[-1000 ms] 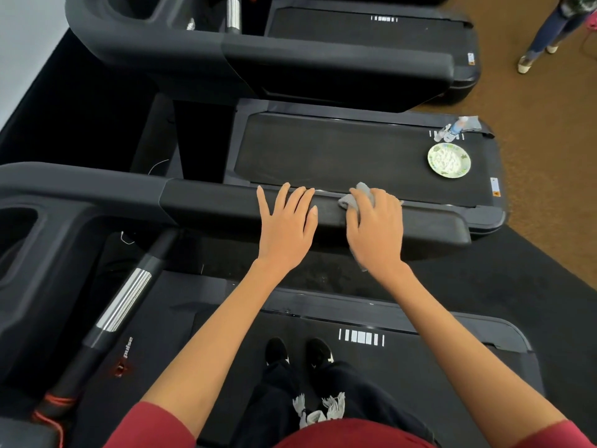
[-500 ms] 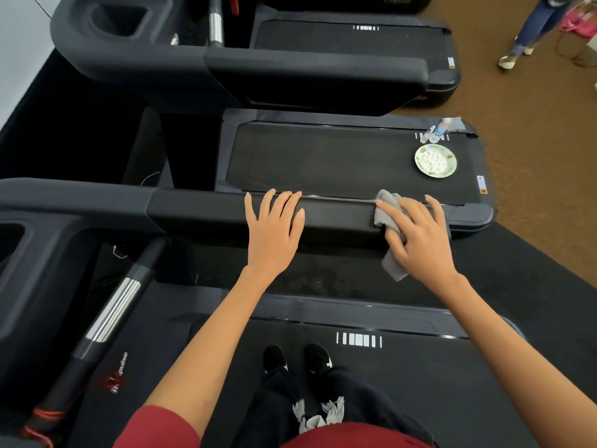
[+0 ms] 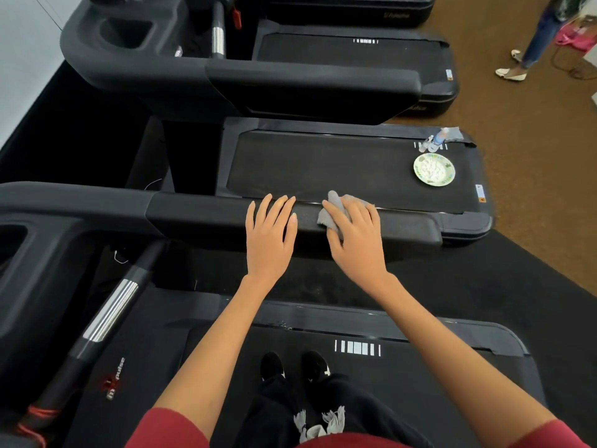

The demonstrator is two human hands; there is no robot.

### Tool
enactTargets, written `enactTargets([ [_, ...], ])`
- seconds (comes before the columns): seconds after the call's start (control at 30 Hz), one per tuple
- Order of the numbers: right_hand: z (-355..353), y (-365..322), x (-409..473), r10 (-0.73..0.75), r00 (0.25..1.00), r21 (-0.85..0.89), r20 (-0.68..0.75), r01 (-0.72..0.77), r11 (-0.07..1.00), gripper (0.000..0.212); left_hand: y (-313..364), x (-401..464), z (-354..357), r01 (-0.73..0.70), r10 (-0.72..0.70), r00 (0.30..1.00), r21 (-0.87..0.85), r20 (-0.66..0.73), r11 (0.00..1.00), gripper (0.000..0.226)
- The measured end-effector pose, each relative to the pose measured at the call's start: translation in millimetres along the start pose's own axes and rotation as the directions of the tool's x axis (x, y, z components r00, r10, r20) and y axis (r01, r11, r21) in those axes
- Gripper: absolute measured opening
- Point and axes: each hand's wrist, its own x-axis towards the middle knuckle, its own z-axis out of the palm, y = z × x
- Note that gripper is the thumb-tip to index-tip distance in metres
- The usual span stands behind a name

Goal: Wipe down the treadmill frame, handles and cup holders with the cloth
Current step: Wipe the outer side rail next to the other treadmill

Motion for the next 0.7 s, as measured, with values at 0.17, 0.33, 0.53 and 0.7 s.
enactTargets([
  [0.17,-18,33,-28,-0.214,0.967,-0.114,0.139,0.23,0.967,0.05,-1,-2,-1,-0.013,0.013,1.0,-0.002,0.004,1.0,0.041],
  [0.33,-32,70,-50,-0.238,0.963,-0.169,0.13,0.257,0.951,0.056,-1,-2,-3,-0.013,0.013,1.0,0.011,0.025,1.0,0.043],
  [0.53,-40,86,-56,-0.022,0.997,-0.085,-0.07,0.016,0.996,0.047,-2,-2,-4,-0.027,0.027,0.999,0.015,0.048,1.0,0.044],
  [0.7,-50,90,-25,0.305,0.95,0.075,-0.067,-0.3,0.951,0.038,-8,-1,-6,-0.055,0.052,0.996,0.027,0.078,0.998,0.044],
])
